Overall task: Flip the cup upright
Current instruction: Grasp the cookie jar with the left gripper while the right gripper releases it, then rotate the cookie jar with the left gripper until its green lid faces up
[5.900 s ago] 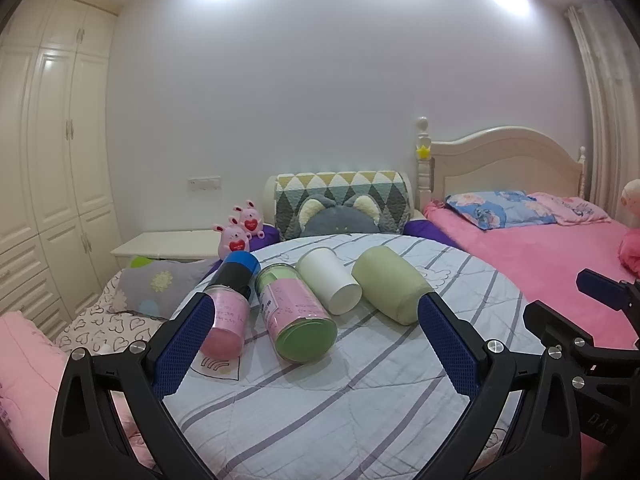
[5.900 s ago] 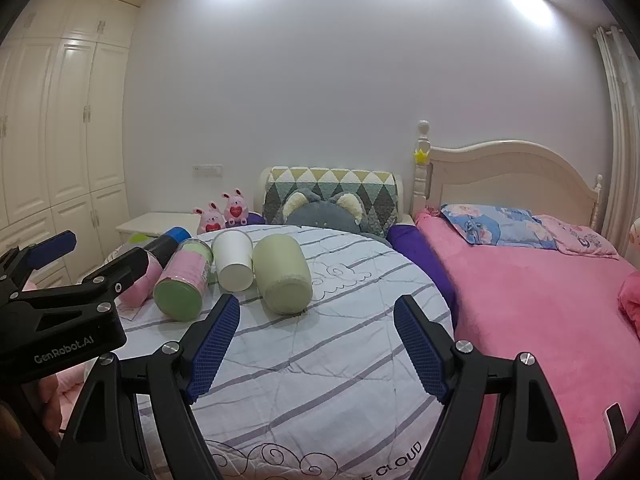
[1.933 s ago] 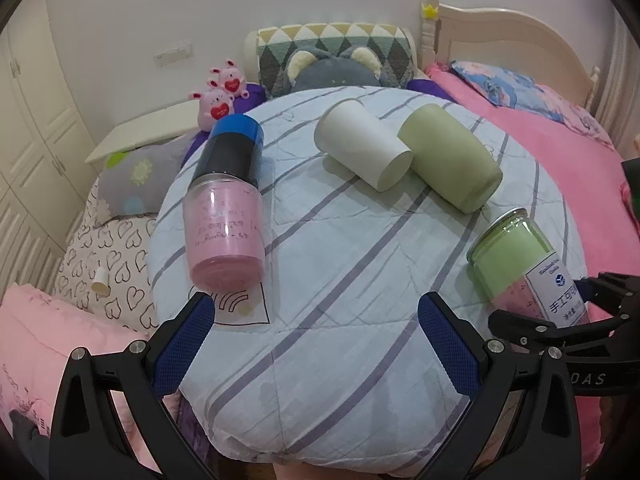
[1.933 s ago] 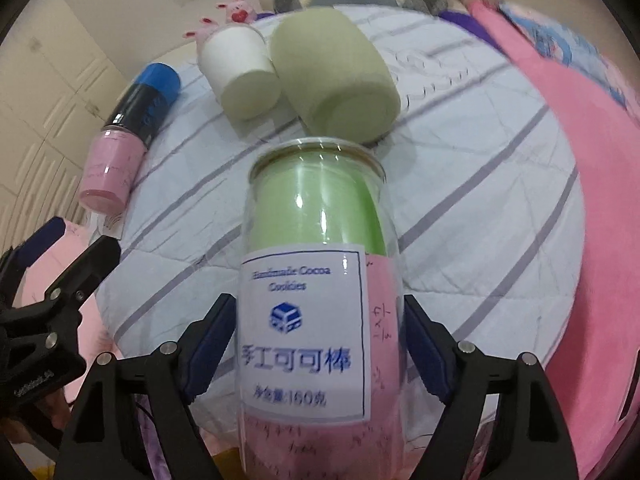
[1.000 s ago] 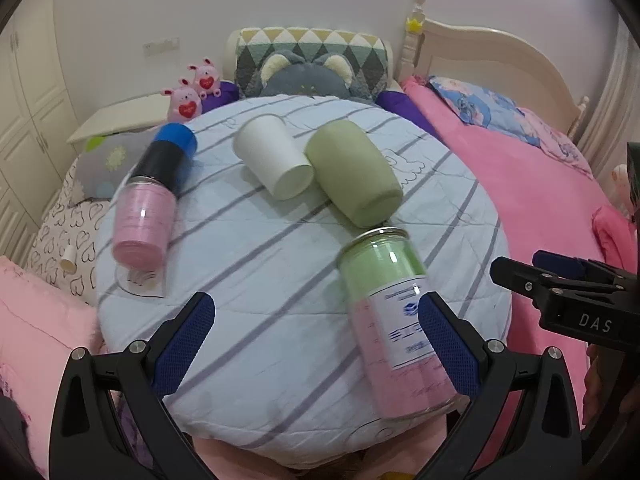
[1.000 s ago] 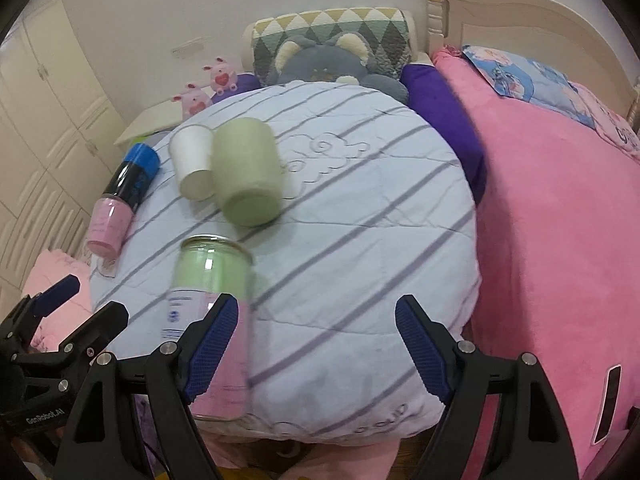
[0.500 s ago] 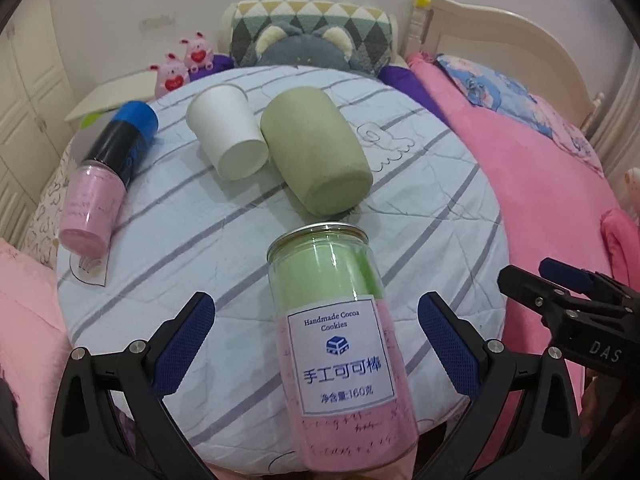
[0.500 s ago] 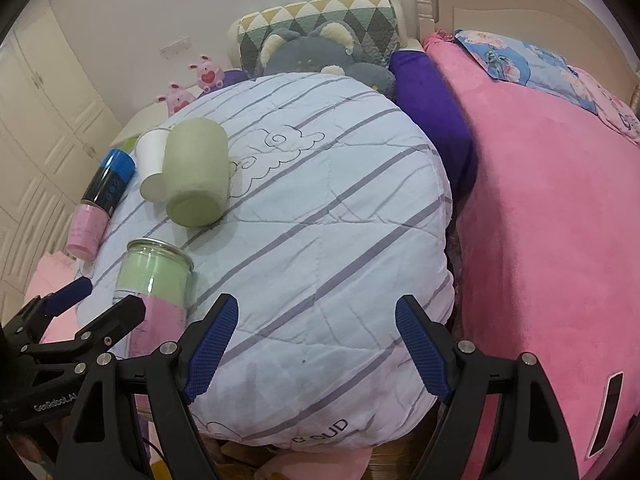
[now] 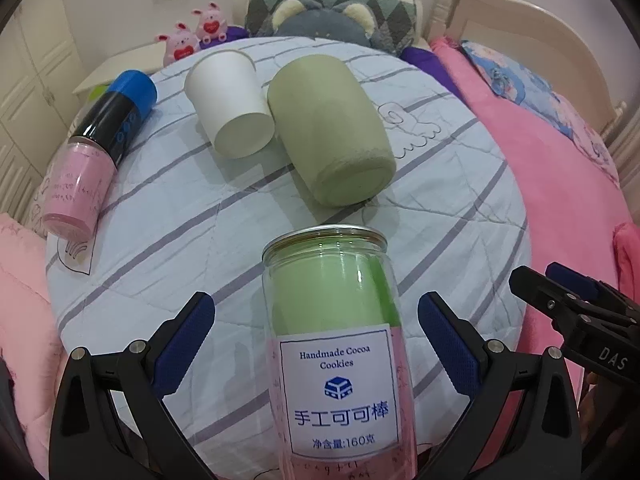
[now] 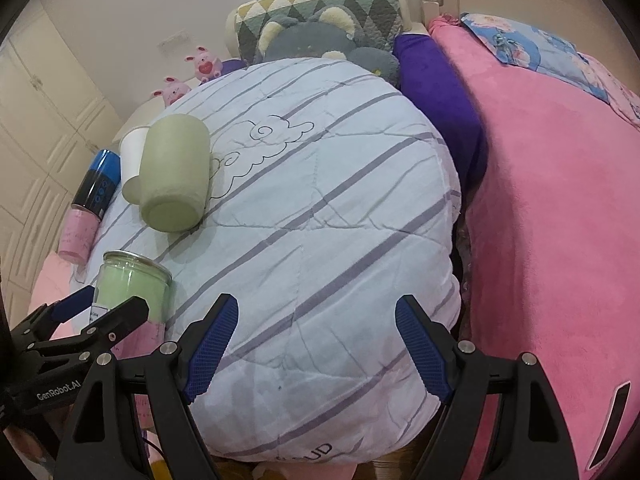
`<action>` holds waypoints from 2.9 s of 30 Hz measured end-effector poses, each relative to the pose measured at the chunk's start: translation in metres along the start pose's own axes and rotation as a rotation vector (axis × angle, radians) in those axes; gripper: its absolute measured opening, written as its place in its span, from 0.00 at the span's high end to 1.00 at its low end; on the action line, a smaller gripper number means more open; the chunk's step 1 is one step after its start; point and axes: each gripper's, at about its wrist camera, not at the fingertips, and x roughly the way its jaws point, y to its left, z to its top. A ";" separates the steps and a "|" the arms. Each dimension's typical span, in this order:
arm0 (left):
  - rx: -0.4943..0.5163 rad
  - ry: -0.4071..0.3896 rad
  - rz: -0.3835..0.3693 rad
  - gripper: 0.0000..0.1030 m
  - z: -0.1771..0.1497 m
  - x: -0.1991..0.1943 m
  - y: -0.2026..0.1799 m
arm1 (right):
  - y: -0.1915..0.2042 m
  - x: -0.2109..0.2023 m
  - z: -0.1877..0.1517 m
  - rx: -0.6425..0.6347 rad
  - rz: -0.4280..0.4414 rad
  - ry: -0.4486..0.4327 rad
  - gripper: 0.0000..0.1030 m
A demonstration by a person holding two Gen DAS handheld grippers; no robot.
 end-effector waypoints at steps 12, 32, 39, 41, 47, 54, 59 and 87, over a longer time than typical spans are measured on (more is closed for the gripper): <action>-0.022 0.038 -0.008 0.27 0.000 0.014 0.000 | -0.003 0.006 0.000 0.007 0.040 0.015 0.20; -0.004 -0.162 0.014 0.28 0.022 -0.022 0.006 | 0.001 0.003 0.000 0.013 0.035 0.012 0.20; 0.011 -0.211 0.018 0.27 0.022 -0.032 0.007 | 0.007 0.001 -0.001 0.000 0.039 0.009 0.20; 0.003 -0.175 0.016 0.20 0.022 -0.024 0.008 | 0.007 -0.001 -0.002 0.000 0.037 0.003 0.20; -0.026 -0.059 0.023 0.08 0.026 0.001 0.007 | 0.003 -0.001 -0.004 0.010 0.034 0.006 0.20; -0.128 0.080 0.031 0.08 0.034 0.028 0.012 | -0.005 0.004 -0.003 0.018 0.040 0.028 0.20; -0.173 0.119 -0.005 0.31 0.033 0.037 0.017 | -0.012 0.007 -0.001 0.025 0.052 0.032 0.20; -0.043 -0.349 -0.021 0.31 -0.001 -0.037 -0.001 | -0.018 -0.006 -0.022 0.047 0.031 0.021 0.20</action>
